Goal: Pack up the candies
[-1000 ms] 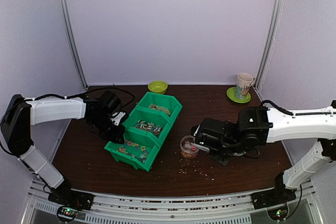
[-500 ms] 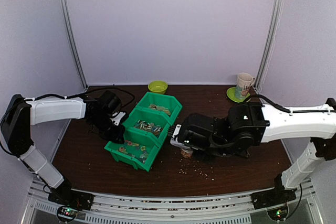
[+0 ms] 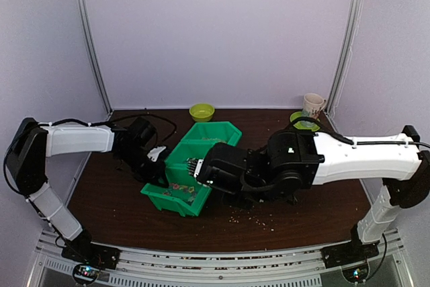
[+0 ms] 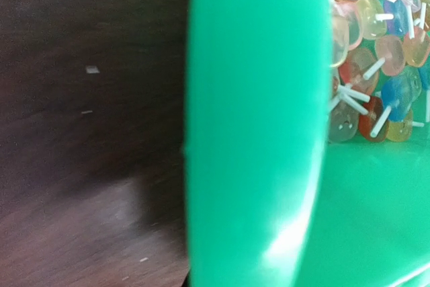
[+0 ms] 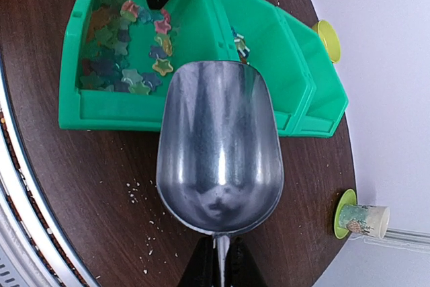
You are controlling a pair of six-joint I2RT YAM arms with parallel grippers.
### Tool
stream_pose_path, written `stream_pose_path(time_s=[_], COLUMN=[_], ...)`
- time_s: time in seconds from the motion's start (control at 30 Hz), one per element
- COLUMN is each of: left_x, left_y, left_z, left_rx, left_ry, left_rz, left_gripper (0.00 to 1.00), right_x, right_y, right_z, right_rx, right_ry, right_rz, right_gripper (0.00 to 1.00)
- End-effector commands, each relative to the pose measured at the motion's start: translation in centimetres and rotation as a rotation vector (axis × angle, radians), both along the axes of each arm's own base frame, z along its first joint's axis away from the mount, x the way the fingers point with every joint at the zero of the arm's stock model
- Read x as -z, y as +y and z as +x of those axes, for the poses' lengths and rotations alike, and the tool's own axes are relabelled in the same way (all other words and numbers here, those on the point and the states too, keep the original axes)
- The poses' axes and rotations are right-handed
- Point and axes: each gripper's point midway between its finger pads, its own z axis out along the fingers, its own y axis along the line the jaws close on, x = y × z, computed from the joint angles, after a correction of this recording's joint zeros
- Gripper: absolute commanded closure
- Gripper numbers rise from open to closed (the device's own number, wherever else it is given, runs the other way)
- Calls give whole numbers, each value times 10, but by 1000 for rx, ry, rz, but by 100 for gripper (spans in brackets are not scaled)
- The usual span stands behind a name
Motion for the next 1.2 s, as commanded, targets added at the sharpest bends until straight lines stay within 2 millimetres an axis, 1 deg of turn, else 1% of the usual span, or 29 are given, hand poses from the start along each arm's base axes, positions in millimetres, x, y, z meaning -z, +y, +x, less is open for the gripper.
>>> stream_pose_path(time_s=[0.0,0.13,0.23,0.3,0.37,0.4,0.47,0.6,0.67,0.9,1.03,1.17], left_x=[-37,-37,-37,-31,-23,-20,-18,-20,-23,-29,-32,-34], left_y=[-60,-57,-58,-57,-46,-39,-28,-9,-3,0,-1,-2], left_z=[8,12,10,9,14,20,26,38,41,42,42,41], left_rx=[102,93,99,93,75,57,34,-6,-11,0,4,9], left_ry=[20,-3,8,22,3,-29,-67,-145,-184,-243,-255,-262], left_rz=[-369,-344,-356,-337,-255,-196,-123,-2,48,112,112,113], left_gripper=[100,100,100,100,100,100,100,100,100,100,100,100], right_x=[-39,-37,-29,-24,-17,-14,-7,7,13,33,39,53], right_y=[10,13,13,13,10,10,9,11,14,27,36,43], right_z=[0,-3,-6,-9,-10,-10,-10,-12,-12,-10,-5,-3], right_rx=[-11,-24,-39,-52,-60,-60,-62,-69,-71,-80,-72,-76], right_ry=[-23,-7,18,36,48,48,54,77,84,94,73,75], right_rz=[138,127,93,60,12,-8,-49,-115,-140,-212,-240,-282], right_gripper=[100,100,100,100,100,100,100,100,100,100,100,100])
